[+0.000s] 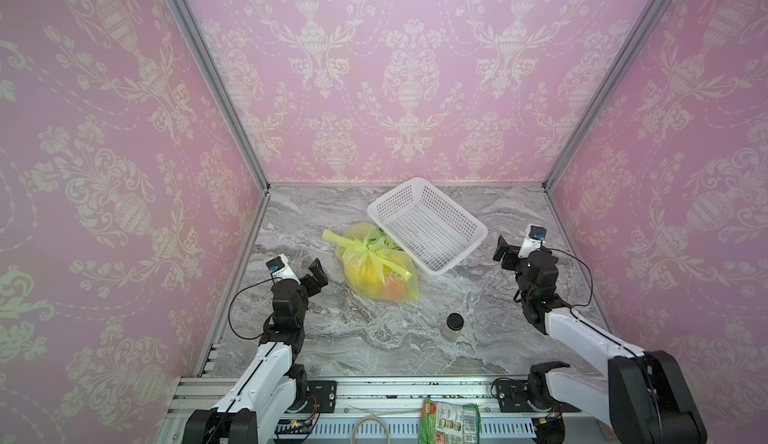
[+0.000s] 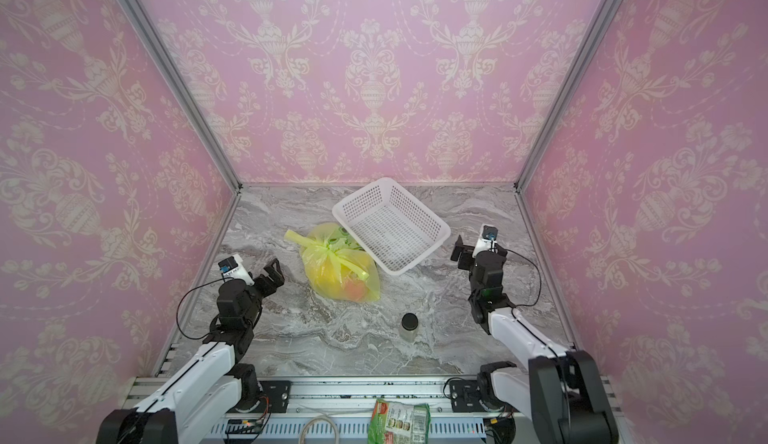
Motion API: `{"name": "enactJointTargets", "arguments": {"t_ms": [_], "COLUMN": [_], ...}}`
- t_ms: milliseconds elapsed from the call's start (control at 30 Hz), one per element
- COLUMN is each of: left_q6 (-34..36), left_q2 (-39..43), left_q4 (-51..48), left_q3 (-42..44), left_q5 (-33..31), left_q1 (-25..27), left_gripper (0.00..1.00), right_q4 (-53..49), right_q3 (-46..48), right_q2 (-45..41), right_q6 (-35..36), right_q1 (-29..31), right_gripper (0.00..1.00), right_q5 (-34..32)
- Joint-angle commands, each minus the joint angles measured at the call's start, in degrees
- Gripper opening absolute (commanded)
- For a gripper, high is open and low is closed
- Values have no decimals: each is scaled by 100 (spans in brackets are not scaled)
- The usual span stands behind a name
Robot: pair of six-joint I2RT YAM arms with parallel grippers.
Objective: Untie the knot of the plastic bag and take out the fruit
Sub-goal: 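Move the left gripper toward the bag knot while the right gripper reaches toward it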
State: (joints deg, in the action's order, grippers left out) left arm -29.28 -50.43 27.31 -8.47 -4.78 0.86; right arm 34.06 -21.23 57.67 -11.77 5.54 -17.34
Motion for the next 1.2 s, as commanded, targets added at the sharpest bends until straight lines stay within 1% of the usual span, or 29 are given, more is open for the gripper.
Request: {"name": "enactJointTargets", "arguments": {"t_ms": [0, 33, 67, 100, 133, 167, 233, 267, 367, 433, 500, 533, 567, 633, 700, 767, 800, 833, 867, 900, 967, 1033, 1100, 1167], "left_q6": [-77, -73, -66, -62, -52, -58, -77, -84, -75, -63, -52, -52, -32, -17, 1, -22, -114, -234, -278, -264, -292, -536, -761, -742], "left_q2": [-79, -102, -135, -158, -168, -165, -82, -15, 153, 205, 196, 180, 153, 87, -1, -189, -239, -224, -213, -197, -148, -98, -184, -408], "left_q4": [130, 174, 208, 249, 264, 263, 170, 115, 94, 106, 116, 136, 170, 240, 290, 366, 12, -757, -1463, -1944, -2394, -2286, -1645, -1456], "left_q3": [-146, -146, -137, -137, -130, -133, -125, -121, -50, -19, -20, -21, -21, -20, -46, -128, -366, -831, -1423, -1940, -2631, -2826, -2730, -2793], "left_q5": [170, 210, 239, 274, 294, 261, 159, 112, 110, 141, 187, 211, 240, 324, 323, 125, 96, 44, 180, 379, 291, 159, 371, 419], "left_q1": [-23, -16, -16, -14, -7, -7, -7, -7, -7, -7, -7, -7, -7, -7, 6, 10, -7, -7, 13, 83, 356, 609, 856, 1227], "left_gripper": [99, 99, 99, 99, 99, 99, 99, 99, 99, 99, 99, 99, 99, 99, 99, 99, 99, 99, 98, 97, 99, 99, 99, 99], "right_q4": [-415, 7, 500, 926, 1140, 1144, 575, 592, 1119, 561, -498, -703, -740, -512, -512, -876, -1130, -1307, -1459, -1524, -1548, -1639, -1795, -2009], "right_q3": [326, 522, 796, 1044, 1221, 1329, 1217, 1244, 1313, 821, 10, -247, -455, -609, -836, -1230, -1464, -1640, -1809, -1927, -2093, -2281, -2516, -2767], "right_q2": [-976, -1228, -1494, -1738, -1899, -2068, -2345, -2430, -2394, -2155, -1675, -1444, -1197, -833, -495, -196, -10, 156, 327, 478, 695, 849, 989, 1174], "right_q6": [-1009, -1026, -1227, -1435, -1639, -1915, -2211, -2440, -2793, -2892, -2670, -2510, -2304, -1687, -918, -418, -327, -309, -329, -379, -440, -453, -458, -408], "right_q1": [-167, -269, -348, -371, -378, -381, -406, -407, -410, -385, -181, -8, 258, 935, 1772, 2332, 2490, 2566, 2615, 2660, 2733, 2854, 2964, 3068], "right_gripper": [100, 100, 100, 100, 100, 100, 100, 100, 100, 100, 100, 100, 100, 100, 100, 100, 100, 100, 100, 100, 100, 100, 100, 100], "right_q5": [948, 1619, 2033, 2176, 2081, 1849, 1682, 1658, 1956, 2154, 2369, 2481, 2555, 2481, 2038, 1513, 1321, 1252, 1215, 1172, 1192, 1171, 1181, 1214]}}
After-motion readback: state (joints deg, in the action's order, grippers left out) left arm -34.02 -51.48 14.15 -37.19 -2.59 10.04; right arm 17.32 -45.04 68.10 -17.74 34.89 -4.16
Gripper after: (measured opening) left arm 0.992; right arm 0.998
